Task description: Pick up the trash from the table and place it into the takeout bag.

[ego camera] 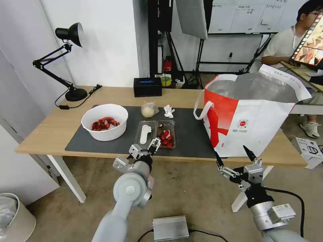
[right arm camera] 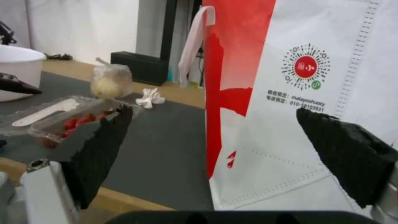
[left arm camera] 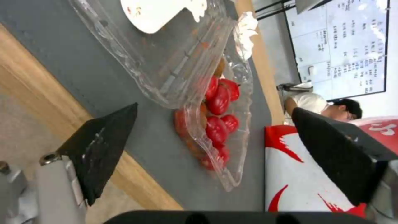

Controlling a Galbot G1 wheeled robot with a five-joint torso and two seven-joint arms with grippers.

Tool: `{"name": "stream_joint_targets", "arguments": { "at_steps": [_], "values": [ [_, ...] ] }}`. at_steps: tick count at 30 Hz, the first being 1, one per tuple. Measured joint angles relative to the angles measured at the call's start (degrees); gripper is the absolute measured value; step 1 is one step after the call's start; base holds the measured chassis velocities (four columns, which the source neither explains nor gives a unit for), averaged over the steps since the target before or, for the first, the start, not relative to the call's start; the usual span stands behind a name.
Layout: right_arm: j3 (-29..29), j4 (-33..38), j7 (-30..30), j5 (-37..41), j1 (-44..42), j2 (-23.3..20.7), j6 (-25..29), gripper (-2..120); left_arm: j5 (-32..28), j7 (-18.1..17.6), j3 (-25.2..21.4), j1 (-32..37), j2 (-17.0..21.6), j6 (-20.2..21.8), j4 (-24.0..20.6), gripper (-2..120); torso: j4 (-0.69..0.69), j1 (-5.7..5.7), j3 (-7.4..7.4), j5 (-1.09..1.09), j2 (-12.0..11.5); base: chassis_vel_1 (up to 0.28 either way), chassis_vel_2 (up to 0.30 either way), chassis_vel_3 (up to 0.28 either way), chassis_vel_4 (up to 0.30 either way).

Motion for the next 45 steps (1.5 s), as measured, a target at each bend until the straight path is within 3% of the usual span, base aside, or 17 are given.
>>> {"name": "stream_joint_targets", "arguments": {
  "at_steps": [45],
  "values": [
    [-1.9, -2.1, 0.2, -3.0, -0.1, 2.1, 1.5, 100, 0.1, -1.9, -1.2, -3.0, -1.8, -1.9, 3.3, 100, 0.01, 0.00, 0.00, 0.00, 0.0, 0.000, 0.000, 0.000, 0.000]
  ]
}}
